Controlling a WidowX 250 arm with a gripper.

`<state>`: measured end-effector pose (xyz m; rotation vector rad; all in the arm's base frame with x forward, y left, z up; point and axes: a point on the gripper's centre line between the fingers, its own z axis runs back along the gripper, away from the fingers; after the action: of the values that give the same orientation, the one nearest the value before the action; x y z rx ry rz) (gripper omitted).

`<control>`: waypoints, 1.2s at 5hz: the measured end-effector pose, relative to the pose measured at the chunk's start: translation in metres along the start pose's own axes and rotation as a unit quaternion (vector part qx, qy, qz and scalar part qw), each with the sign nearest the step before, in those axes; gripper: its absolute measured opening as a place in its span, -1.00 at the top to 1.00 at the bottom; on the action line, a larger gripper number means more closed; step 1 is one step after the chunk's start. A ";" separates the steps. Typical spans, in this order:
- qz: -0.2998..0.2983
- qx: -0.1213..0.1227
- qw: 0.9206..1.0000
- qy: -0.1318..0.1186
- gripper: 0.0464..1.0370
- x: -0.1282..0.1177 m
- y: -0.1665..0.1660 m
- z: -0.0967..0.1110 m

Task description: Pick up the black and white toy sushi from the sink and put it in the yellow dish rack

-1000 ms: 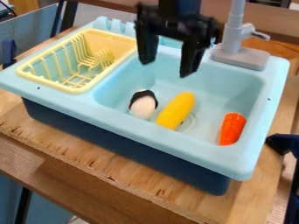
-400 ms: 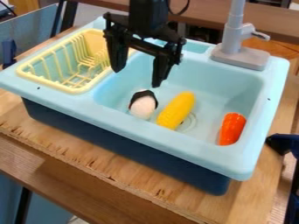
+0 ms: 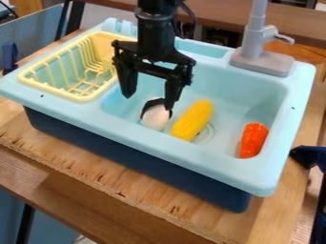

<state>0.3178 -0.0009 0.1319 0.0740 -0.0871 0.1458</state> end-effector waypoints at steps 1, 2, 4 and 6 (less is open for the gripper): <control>0.019 -0.001 1.000 -0.005 -0.93 0.012 0.002 -0.007; 0.022 -0.001 1.000 0.005 -0.93 0.023 -0.002 -0.016; 0.031 0.013 0.998 0.060 -0.90 0.019 -0.001 -0.041; 0.050 -0.014 0.996 0.075 -0.25 0.014 -0.003 -0.058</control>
<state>0.3368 0.0026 0.0750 0.0305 0.0564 0.2497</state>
